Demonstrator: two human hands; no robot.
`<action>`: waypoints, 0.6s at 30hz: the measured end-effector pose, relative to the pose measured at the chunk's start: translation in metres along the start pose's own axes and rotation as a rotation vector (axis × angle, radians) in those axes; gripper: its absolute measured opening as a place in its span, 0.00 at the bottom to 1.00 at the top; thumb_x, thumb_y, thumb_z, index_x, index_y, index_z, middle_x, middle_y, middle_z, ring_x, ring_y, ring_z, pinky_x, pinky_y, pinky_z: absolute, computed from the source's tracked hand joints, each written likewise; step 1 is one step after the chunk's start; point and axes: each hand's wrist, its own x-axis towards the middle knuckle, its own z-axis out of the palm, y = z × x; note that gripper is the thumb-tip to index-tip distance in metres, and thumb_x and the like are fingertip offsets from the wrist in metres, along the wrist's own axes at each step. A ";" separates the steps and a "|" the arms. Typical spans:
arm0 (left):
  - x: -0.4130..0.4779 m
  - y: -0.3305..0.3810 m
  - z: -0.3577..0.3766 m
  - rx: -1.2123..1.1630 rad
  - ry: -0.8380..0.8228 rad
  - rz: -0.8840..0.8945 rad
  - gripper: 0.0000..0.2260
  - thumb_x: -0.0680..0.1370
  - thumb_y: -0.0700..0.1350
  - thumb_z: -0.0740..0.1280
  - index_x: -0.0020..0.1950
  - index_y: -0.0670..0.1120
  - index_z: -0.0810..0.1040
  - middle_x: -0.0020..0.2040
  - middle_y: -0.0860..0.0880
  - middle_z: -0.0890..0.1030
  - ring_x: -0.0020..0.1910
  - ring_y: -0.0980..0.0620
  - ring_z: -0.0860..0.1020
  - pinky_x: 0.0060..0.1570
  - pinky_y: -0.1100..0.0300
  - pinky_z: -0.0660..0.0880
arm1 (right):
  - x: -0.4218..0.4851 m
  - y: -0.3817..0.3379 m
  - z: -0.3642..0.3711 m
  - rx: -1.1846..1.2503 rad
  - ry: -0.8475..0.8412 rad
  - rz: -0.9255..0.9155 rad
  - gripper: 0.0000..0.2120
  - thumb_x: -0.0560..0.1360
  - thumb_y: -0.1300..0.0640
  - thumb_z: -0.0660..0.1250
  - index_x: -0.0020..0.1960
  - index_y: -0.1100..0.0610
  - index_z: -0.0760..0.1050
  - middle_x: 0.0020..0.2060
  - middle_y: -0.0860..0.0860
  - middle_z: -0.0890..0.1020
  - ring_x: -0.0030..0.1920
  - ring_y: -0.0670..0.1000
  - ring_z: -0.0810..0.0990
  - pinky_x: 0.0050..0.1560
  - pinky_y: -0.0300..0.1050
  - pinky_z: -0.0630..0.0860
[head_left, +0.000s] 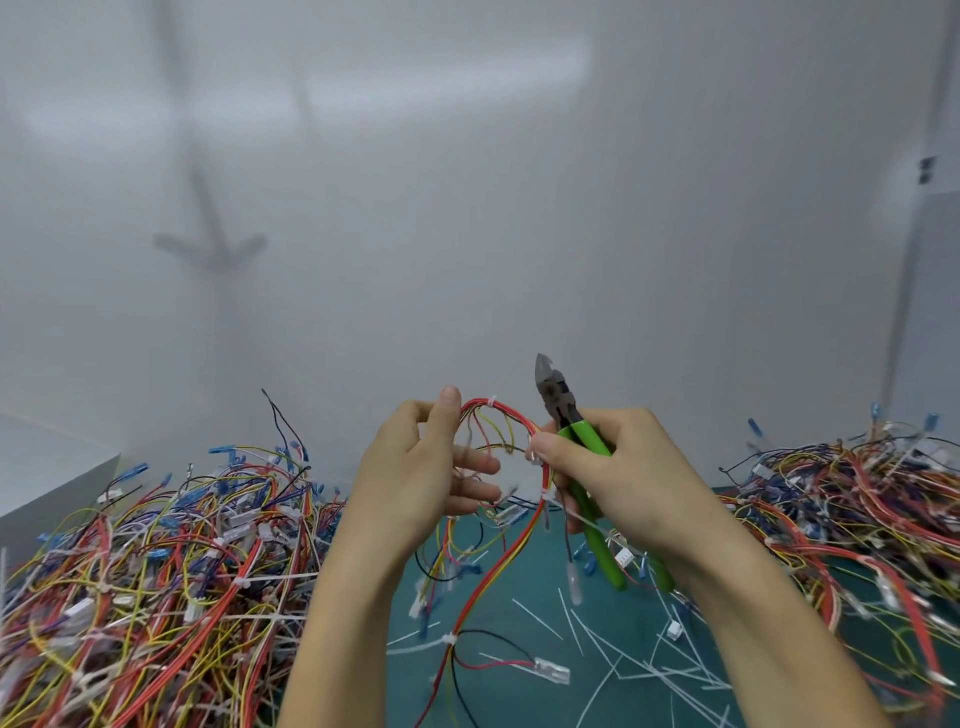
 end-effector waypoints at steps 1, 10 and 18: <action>0.000 -0.001 -0.001 0.046 0.043 0.025 0.12 0.81 0.58 0.59 0.53 0.50 0.73 0.40 0.48 0.86 0.34 0.50 0.85 0.32 0.58 0.81 | 0.000 0.000 -0.001 0.010 0.003 -0.001 0.11 0.78 0.57 0.69 0.41 0.63 0.79 0.25 0.54 0.75 0.26 0.51 0.75 0.29 0.44 0.78; -0.003 -0.001 0.010 0.391 -0.039 0.372 0.07 0.76 0.51 0.69 0.40 0.51 0.82 0.37 0.57 0.82 0.40 0.59 0.79 0.39 0.70 0.72 | 0.003 0.007 -0.001 -0.050 0.044 -0.058 0.11 0.80 0.55 0.67 0.42 0.61 0.78 0.24 0.50 0.77 0.26 0.48 0.76 0.34 0.52 0.79; -0.001 -0.009 0.007 0.339 -0.458 0.284 0.06 0.78 0.41 0.68 0.45 0.51 0.83 0.42 0.56 0.86 0.42 0.61 0.82 0.46 0.67 0.76 | 0.007 0.010 -0.002 -0.114 0.109 -0.092 0.10 0.79 0.51 0.67 0.42 0.56 0.78 0.26 0.53 0.79 0.30 0.54 0.79 0.41 0.61 0.81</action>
